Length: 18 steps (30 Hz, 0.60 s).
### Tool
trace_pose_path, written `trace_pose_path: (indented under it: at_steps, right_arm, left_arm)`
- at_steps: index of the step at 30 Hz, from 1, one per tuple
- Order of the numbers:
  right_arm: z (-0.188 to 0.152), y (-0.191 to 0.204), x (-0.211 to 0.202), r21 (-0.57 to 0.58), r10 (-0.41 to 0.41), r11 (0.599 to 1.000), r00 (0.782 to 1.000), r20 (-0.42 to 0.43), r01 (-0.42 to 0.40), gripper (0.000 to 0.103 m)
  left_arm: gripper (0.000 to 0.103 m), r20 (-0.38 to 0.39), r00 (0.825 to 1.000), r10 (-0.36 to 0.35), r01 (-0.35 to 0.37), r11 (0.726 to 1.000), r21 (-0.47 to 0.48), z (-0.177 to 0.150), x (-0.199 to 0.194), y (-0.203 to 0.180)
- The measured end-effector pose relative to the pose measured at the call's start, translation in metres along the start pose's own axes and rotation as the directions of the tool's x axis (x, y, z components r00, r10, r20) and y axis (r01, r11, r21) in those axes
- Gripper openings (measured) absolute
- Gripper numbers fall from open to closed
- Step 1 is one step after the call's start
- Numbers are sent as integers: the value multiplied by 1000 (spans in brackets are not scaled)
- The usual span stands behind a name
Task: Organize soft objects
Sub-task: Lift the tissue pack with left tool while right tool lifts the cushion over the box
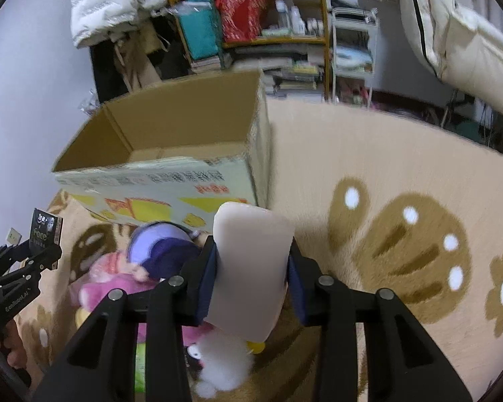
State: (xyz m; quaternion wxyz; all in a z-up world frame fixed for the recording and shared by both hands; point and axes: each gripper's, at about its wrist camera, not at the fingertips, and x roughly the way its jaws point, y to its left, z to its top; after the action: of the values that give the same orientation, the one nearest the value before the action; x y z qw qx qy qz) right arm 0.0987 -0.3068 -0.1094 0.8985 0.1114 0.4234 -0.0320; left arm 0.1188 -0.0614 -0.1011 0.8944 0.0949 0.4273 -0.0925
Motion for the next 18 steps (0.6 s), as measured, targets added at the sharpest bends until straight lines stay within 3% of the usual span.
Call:
trace_pose_path:
  at_steps: [8,12,18]
  right_arm:
    - [6,22,-54,-56,22,998,988,152,-14,40]
    - [16,31,-75,-72,40,997,977,210,-25,40]
    - [39,41,-90,-76,53,997,959,280,-33,40]
  left_arm:
    - [45,142,990,26,-23,1000,-21,9,-62,3]
    - [45,158,987,-23,33,998,-60,19,-74,13]
    - [45,193,981,15,-3,998,-62,44,-83,19]
